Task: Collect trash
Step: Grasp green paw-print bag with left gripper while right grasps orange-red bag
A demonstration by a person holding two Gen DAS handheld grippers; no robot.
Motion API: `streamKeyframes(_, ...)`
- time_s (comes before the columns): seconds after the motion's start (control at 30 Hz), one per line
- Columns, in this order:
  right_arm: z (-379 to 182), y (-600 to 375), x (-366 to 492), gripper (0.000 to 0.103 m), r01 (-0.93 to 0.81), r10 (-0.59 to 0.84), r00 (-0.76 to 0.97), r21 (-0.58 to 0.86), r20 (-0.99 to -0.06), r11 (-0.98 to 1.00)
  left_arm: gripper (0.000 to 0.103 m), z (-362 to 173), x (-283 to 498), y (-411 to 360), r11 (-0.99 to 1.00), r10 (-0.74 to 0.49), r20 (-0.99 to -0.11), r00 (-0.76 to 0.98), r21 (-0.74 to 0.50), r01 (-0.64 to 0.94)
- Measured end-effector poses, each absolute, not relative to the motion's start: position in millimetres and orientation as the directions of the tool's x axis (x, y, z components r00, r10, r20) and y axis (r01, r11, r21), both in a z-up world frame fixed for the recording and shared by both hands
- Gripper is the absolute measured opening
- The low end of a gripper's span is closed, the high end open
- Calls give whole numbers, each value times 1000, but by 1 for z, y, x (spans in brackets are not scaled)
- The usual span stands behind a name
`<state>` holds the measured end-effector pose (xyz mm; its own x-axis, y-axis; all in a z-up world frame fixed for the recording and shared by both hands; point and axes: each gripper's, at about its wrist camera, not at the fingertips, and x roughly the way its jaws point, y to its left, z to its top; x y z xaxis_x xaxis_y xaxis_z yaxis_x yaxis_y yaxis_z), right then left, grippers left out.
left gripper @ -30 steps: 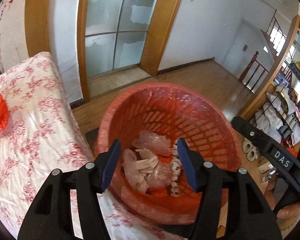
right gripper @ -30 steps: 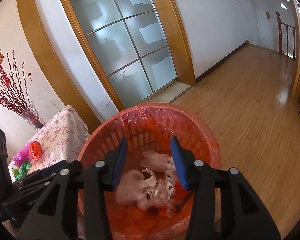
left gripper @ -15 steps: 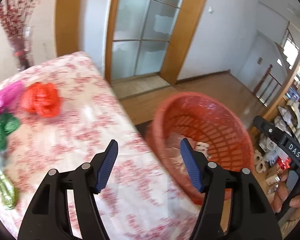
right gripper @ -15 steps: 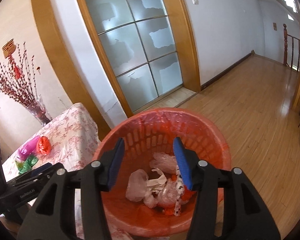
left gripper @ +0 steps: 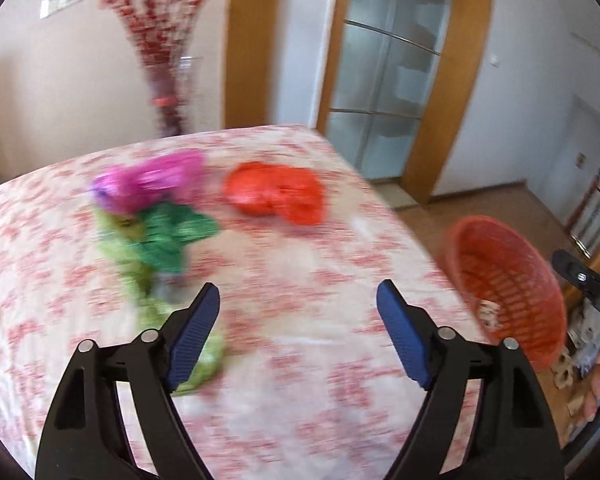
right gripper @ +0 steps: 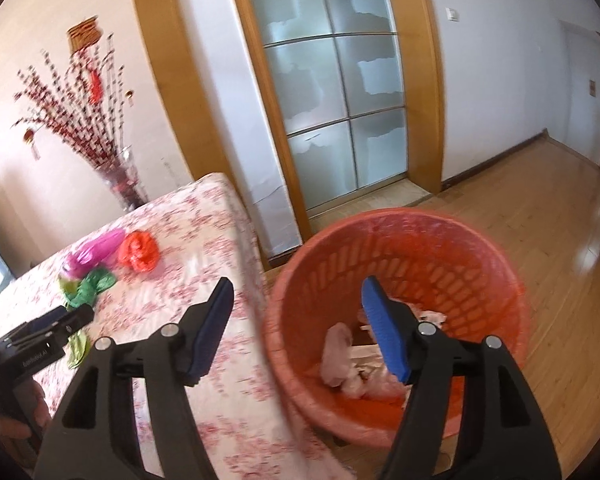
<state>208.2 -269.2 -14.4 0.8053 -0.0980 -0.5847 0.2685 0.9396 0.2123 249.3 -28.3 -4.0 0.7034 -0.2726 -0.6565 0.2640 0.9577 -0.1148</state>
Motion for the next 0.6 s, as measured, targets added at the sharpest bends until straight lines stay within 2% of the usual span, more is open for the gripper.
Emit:
streamKeyframes(0.3,-20,-230,220,81,226,-87,799,162,-595,961,81,-22,268,55,987,-151,-687,710,-148,65)
streamKeyframes(0.53,-23,-218,226,89,237,-116,796,130,-594,963,80,-38,288,65,985,-137,-717,684,-173,16)
streamKeyframes(0.6,-24,-216,227,90,243,-131,797,115,-590,963,76,-42,293,66,984,-133,-724,676,-178,3)
